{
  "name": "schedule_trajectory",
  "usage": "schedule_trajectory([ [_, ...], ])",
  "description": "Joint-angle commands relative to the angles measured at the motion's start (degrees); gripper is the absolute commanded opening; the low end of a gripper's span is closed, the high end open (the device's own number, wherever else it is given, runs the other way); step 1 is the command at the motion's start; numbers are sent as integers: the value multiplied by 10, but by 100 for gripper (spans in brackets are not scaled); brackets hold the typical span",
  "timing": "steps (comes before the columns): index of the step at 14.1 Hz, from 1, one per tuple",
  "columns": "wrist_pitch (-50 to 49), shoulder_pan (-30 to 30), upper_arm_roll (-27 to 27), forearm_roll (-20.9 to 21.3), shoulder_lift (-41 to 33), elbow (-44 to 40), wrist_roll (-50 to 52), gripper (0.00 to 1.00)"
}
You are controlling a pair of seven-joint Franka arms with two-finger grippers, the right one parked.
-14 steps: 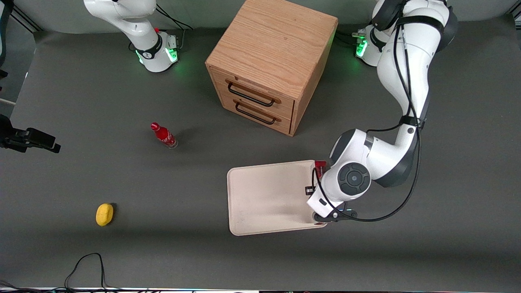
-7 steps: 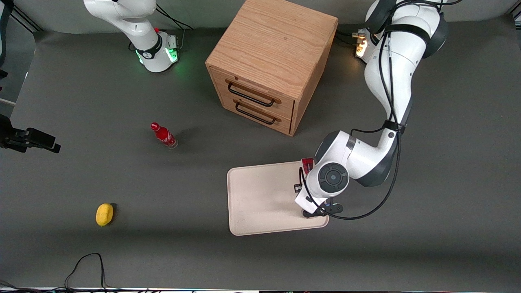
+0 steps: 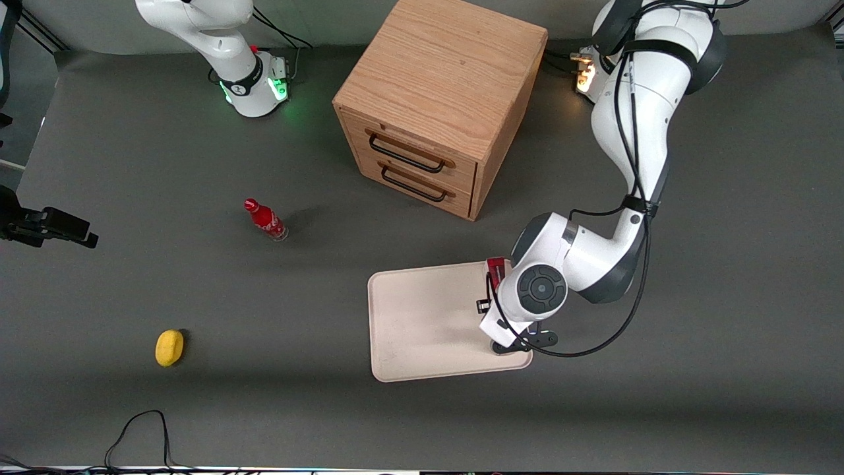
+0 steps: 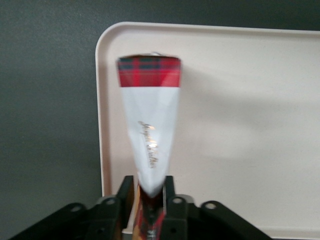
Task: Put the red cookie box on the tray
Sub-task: 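Lower the cookie box onto the tray with the left gripper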
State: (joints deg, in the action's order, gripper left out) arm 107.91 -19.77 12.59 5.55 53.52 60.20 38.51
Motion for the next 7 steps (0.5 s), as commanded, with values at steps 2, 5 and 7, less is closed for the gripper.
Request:
schedule_trajectory([
  [2,-6,8,-4,10,-27,11,-4,100],
  [5,-60,46,-2,7,-115,66,-69,100],
  [7,-74,72,-5,7,-215,155,-102,100],
])
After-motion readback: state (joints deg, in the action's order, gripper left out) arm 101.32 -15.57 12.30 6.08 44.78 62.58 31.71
